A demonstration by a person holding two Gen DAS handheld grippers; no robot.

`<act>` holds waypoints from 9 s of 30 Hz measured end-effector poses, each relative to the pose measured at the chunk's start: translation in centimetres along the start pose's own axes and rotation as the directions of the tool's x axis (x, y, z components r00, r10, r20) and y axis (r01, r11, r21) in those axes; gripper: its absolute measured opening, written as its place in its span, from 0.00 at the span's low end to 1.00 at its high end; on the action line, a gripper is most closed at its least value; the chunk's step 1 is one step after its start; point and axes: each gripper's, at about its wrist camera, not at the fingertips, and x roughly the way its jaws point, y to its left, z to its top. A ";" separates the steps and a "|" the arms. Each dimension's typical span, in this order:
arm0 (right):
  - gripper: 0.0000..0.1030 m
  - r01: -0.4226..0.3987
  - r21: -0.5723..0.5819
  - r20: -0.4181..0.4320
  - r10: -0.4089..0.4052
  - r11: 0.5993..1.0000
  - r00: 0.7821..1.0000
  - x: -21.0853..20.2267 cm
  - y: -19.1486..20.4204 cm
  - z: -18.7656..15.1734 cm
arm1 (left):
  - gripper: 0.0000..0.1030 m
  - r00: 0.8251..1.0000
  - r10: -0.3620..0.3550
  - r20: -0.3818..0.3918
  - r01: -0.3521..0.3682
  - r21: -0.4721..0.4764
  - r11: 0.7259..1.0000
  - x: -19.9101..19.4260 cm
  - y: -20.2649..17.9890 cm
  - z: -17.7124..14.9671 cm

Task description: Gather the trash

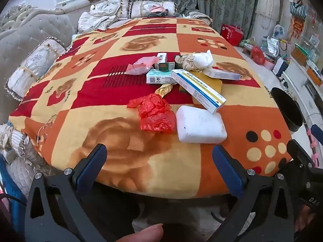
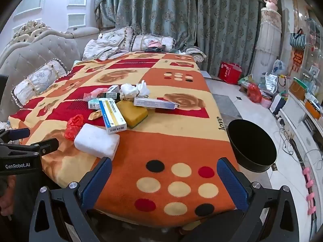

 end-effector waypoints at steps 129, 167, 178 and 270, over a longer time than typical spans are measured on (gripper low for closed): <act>1.00 0.019 0.058 -0.218 -0.006 0.998 0.976 5.0 -1.2 0.7 | 1.00 0.998 -0.023 0.058 0.024 -0.018 1.000 0.1 0.9 0.5; 1.00 0.192 -0.106 -0.147 -0.206 0.976 0.967 4.6 0.9 1.4 | 1.00 0.999 -0.024 0.041 0.025 -0.021 0.999 0.8 1.1 0.4; 1.00 0.191 -0.110 -0.152 -0.206 0.975 0.967 4.8 1.0 1.5 | 1.00 0.999 -0.025 0.040 0.026 -0.018 0.999 1.1 1.1 0.5; 1.00 -0.091 -0.045 -0.007 0.091 0.995 0.996 2.2 3.4 3.2 | 1.00 0.999 -0.049 0.021 0.049 -0.001 0.999 4.4 6.6 -0.3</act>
